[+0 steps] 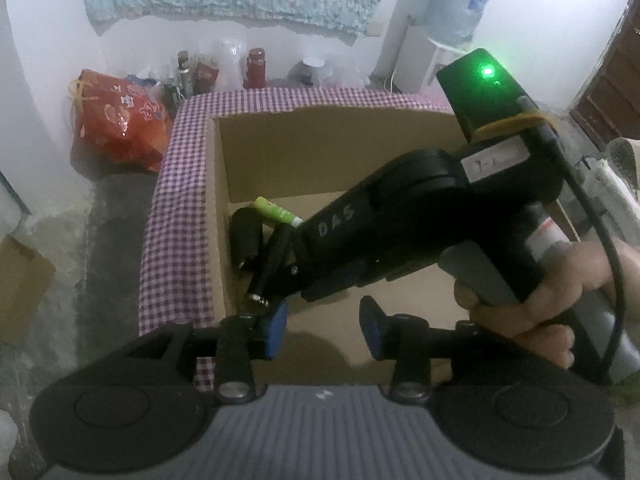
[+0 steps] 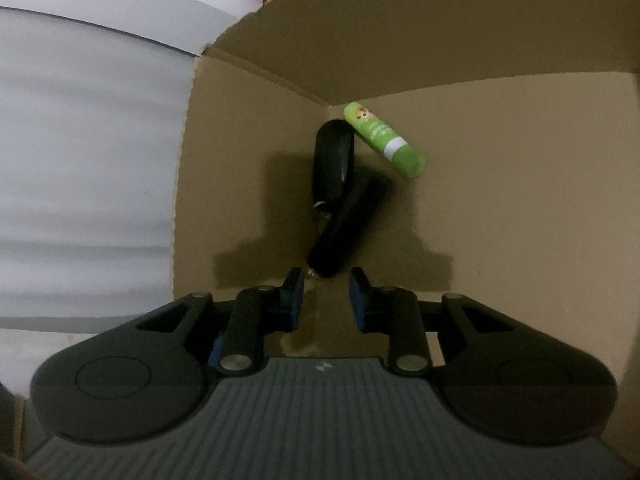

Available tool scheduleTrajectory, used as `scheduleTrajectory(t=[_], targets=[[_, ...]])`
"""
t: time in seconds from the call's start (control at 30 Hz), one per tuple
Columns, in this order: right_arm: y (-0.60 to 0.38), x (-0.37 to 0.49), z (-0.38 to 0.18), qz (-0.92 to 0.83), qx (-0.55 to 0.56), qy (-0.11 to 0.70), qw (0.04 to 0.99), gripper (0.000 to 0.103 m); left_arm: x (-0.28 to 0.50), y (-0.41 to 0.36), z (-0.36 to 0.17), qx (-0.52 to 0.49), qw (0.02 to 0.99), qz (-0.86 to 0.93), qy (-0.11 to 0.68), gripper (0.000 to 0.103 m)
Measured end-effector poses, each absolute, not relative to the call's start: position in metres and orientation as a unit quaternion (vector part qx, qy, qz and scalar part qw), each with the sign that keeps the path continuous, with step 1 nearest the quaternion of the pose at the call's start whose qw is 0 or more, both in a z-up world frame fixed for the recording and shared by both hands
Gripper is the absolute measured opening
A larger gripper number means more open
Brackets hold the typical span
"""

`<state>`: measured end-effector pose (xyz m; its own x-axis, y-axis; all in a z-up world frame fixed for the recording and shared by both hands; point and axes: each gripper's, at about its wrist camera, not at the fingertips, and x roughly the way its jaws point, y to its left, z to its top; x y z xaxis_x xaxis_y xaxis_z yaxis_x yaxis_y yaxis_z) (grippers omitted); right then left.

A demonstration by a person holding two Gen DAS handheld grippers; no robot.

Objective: Organize rigid objects
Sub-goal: 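Carry the black cylindrical case with the right tool and drop it in the box, then return the right tool and grasp the black electrical tape roll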

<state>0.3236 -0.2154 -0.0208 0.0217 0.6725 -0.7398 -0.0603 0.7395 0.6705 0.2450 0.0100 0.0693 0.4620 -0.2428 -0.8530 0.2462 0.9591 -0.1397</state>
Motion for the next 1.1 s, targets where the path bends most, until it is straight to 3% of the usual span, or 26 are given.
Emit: scheduleTrajectory(t=[0.13, 0.3, 0.4, 0.5, 0.57, 0.63, 0.77, 0.8, 1.1], targets=[[-0.226, 0.314, -0.004, 0.273, 0.243, 0.625, 0.69, 0.041, 0.232, 0.014, 0.081, -0.005, 0.866, -0.147, 0.478, 0.05], [-0.248, 0.289, 0.029, 0.292, 0.249, 0.589, 0.711, 0.047, 0.209, 0.024, 0.104, -0.031, 0.882, -0.159, 0.443, 0.058], [-0.271, 0.267, 0.057, 0.309, 0.255, 0.56, 0.725, 0.05, 0.187, 0.03, 0.123, -0.041, 0.894, -0.169, 0.413, 0.067], [-0.291, 0.236, 0.089, 0.32, 0.245, 0.531, 0.745, 0.055, 0.162, 0.036, 0.141, -0.05, 0.905, -0.184, 0.38, 0.087], [-0.301, 0.217, 0.109, 0.326, 0.229, 0.509, 0.763, 0.062, 0.141, 0.04, 0.15, -0.059, 0.915, -0.188, 0.352, 0.097], [-0.31, 0.192, 0.131, 0.324, 0.201, 0.483, 0.788, 0.078, 0.122, 0.04, 0.154, -0.056, 0.922, -0.193, 0.332, 0.101], [-0.323, 0.141, 0.171, 0.3, 0.116, 0.429, 0.844, 0.093, 0.086, 0.033, 0.147, -0.022, 0.929, -0.197, 0.312, 0.103], [-0.326, 0.13, 0.178, 0.29, 0.098, 0.418, 0.856, 0.102, 0.078, 0.029, 0.143, -0.01, 0.929, -0.198, 0.314, 0.103], [-0.336, 0.065, 0.167, 0.182, -0.03, 0.393, 0.901, 0.102, 0.042, 0.014, 0.079, -0.037, 0.907, -0.222, 0.356, 0.103]])
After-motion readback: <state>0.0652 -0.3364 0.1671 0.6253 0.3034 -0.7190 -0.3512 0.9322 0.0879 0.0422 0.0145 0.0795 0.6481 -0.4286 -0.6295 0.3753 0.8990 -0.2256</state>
